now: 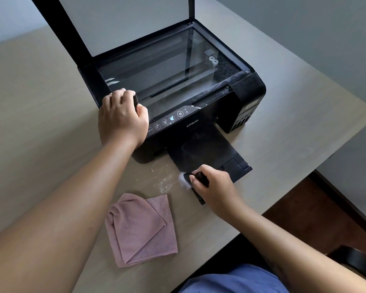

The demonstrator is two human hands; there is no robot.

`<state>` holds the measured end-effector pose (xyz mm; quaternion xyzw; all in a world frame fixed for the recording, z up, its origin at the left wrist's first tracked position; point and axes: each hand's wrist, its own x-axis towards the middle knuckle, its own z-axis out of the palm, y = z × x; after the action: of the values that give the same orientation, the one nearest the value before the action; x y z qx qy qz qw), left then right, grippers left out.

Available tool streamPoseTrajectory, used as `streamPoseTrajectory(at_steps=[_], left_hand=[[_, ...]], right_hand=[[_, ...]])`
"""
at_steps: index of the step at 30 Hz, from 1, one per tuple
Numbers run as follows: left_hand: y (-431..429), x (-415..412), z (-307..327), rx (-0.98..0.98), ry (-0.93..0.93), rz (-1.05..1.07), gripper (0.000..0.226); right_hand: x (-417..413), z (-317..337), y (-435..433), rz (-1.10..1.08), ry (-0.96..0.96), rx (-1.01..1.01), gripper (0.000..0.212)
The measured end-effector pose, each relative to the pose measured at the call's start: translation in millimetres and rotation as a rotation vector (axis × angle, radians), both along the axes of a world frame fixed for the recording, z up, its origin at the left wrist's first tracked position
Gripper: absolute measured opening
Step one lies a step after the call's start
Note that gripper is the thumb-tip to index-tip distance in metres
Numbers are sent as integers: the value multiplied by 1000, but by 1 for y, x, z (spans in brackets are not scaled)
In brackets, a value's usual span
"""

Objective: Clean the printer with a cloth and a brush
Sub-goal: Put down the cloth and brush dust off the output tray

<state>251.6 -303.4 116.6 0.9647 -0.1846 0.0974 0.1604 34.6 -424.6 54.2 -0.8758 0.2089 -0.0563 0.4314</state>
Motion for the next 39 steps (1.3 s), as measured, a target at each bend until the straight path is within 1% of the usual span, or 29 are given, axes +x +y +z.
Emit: streamPoseTrajectory(at_steps=[1, 3, 4, 5, 6, 8, 9, 11, 12, 13, 15, 16, 17, 19, 20, 21, 22, 23, 24, 26, 27, 28, 29, 31, 32, 33, 35, 38, 39], left_hand=[[0, 0, 0, -1, 0, -1, 37], [1, 0, -1, -3, -1, -3, 38], [1, 0, -1, -5, 0, -5, 38], [0, 0, 0, -6, 1, -6, 38], [0, -1, 0, -7, 2, -6, 38], [-1, 0, 0, -7, 0, -5, 38], [-1, 0, 0, -7, -1, -4, 38], [0, 0, 0, -7, -1, -4, 38], [0, 0, 0, -8, -1, -5, 38], [0, 0, 1, -10, 0, -4, 38], [-1, -1, 0, -8, 5, 0, 38], [-1, -1, 0, -7, 6, 1, 39], [-1, -1, 0, -7, 6, 1, 39], [-1, -1, 0, -10, 7, 1, 40], [-1, -1, 0, -11, 7, 2, 40], [0, -1, 1, -11, 10, 3, 41], [0, -1, 1, -11, 11, 3, 41], [0, -1, 1, -10, 9, 2, 42], [0, -1, 1, -8, 5, -1, 42], [0, 0, 1, -5, 0, -1, 41], [0, 0, 1, -5, 0, -2, 41], [0, 0, 1, -5, 0, -1, 41], [1, 0, 1, -6, 1, 0, 41], [0, 0, 1, -7, 7, -1, 41], [-1, -1, 1, -6, 9, -2, 41], [-1, -1, 0, -4, 9, -3, 41], [-1, 0, 0, 1, 7, -5, 41], [0, 0, -1, 8, 4, -7, 41], [0, 1, -1, 10, 1, -8, 41]], right_hand=[[1, -1, -1, -55, 47, 133, 15], [5, -5, -16, -217, 113, 304, 16], [5, -6, -29, -309, 127, 346, 18], [4, -5, -43, -387, 125, 335, 20], [2, -2, -58, -433, 107, 263, 21], [-4, 8, -81, -429, 35, -7, 23], [-6, 12, -88, -373, 3, -169, 23], [-8, 14, -86, -177, -40, -456, 18], [-9, 12, -78, -64, -47, -534, 15], [-10, 8, -68, 33, -54, -559, 15], [-16, -1, -40, 148, -68, -491, 16], [-19, -2, -27, 162, -42, -394, 15], [-22, -1, -18, 140, -6, -251, 14], [-26, 0, -14, 13, 57, 33, 14], [-27, 1, -20, -76, 67, 105, 14], [-28, 1, -29, -156, 68, 125, 15], [-31, 3, -41, -215, 64, 91, 17], [-33, 6, -53, -252, 56, 3, 18], [-36, 9, -62, -252, 36, -144, 20], [-40, 12, -65, -156, -4, -464, 20], [-41, 13, -59, -98, -22, -540, 18], [-41, 11, -51, -36, -38, -551, 16], [-40, 8, -40, 31, -33, -510, 17], [-40, 3, -23, 157, 15, -324, 17], [-40, 3, -22, 187, 22, -224, 15], [-38, 3, -26, 173, 8, -154, 13], [-34, 4, -45, 39, -10, -144, 11], [-30, 7, -84, -217, 41, -304, 17], [-30, 8, -90, -262, 53, -368, 20]])
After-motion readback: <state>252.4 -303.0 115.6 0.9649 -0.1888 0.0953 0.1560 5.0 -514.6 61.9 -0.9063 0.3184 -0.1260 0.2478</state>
